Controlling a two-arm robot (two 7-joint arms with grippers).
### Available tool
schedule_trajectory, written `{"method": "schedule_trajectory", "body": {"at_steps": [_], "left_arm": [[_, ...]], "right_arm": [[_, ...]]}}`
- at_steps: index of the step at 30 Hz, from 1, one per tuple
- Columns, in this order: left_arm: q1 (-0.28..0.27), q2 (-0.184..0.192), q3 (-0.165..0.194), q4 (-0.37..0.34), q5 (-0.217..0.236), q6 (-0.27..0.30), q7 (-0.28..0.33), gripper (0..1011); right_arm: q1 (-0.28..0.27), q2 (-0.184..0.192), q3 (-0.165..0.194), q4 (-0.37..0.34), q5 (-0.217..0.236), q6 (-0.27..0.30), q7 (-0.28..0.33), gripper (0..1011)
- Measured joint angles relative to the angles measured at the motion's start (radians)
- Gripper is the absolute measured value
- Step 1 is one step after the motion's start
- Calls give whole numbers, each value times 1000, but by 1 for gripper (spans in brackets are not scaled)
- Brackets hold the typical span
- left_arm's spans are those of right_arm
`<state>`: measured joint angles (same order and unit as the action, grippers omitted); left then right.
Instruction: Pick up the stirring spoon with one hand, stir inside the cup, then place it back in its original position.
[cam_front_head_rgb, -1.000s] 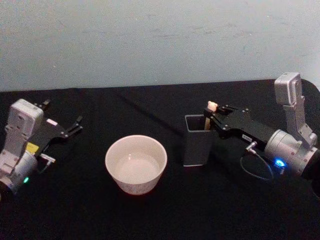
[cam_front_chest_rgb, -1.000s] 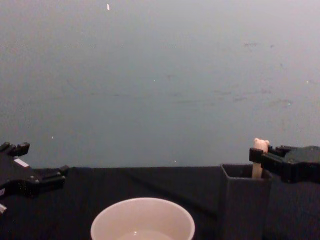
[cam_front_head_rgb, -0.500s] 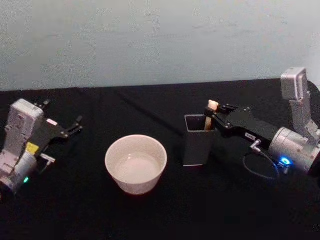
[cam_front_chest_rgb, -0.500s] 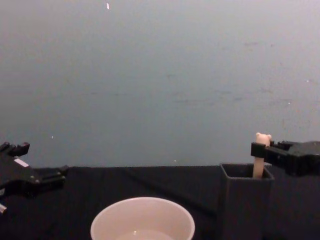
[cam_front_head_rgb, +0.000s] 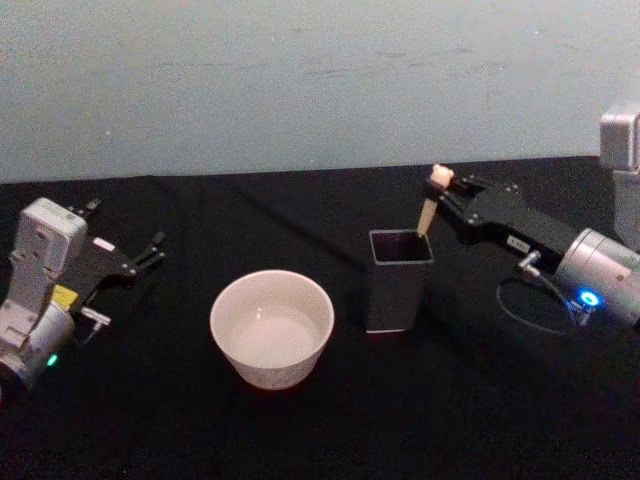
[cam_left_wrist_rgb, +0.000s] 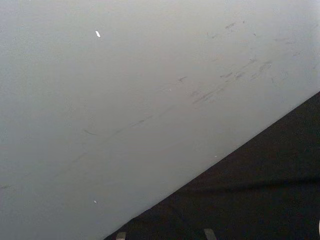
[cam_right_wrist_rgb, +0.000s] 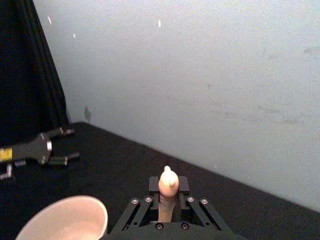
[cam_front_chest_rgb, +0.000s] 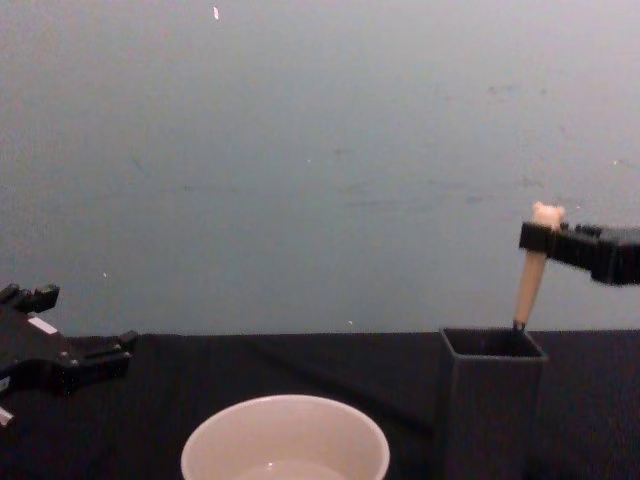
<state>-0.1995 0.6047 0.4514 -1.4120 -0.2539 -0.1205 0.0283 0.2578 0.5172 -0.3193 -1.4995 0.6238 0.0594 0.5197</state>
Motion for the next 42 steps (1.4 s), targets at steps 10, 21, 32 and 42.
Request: {"method": "schedule_trajectory", "body": {"at_steps": [10,21,32,42], "left_arm": [[0,0,0,0,0,0,0,1001],[0,0,0,0,0,0,0,1001],[0,0,0,0,0,0,0,1001],[0,0,0,0,0,0,0,1001]], "right_arm": [[17,2,22,-43,65,-7,-8,214],[45,-9,21,-62,109,-23,-23,214],[66,-37,-40,-65,123,-14,-27,214],[74,-63,-111,-55,100,-31,-8,214]]}}
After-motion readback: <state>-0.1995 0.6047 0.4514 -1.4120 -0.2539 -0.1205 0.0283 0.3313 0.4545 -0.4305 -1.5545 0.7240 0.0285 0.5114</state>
